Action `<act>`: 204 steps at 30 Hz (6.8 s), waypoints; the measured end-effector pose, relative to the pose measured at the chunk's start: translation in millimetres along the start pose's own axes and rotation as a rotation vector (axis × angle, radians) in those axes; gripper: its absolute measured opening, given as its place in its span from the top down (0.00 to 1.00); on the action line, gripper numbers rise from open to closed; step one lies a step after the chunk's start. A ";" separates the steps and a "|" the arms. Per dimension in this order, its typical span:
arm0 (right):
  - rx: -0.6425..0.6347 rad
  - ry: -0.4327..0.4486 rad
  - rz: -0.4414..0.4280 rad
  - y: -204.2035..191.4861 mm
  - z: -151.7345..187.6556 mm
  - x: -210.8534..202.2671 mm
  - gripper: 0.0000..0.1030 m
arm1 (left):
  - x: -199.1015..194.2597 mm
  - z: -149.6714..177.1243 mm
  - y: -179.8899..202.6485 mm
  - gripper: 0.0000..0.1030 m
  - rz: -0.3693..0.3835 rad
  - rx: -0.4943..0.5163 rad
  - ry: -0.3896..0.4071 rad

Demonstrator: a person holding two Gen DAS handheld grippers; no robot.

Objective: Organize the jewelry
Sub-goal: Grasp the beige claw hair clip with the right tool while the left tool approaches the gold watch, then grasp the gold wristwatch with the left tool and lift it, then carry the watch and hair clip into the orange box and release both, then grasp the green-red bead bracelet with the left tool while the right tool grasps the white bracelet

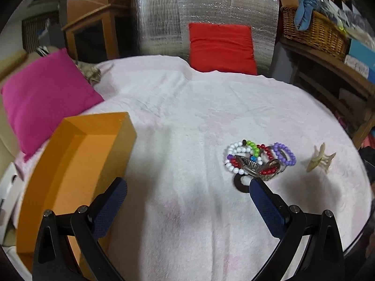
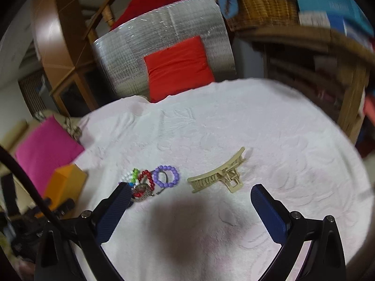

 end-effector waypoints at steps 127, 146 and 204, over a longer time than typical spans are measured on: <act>0.102 -0.077 -0.273 -13.1 -38.8 89.4 0.74 | -26.4 -47.9 8.7 0.95 0.466 -0.060 -0.029; -0.208 -0.139 -0.519 -284.9 -49.4 124.7 0.74 | 12.7 -51.4 -199.5 0.95 -0.088 -0.383 0.037; 0.239 -0.323 -0.373 3.1 -17.2 133.2 0.55 | 66.8 -7.1 57.6 0.48 0.193 0.124 -0.107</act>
Point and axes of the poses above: each gripper's, at about its wrist camera, not at the fingertips, and x roughly the way its jaws point, y to its right, z to its underside, the point moved 4 cm from there along x, roughly the way its jaws point, and after that the axes turned 10 degrees about -x, right-handed, at the moved point
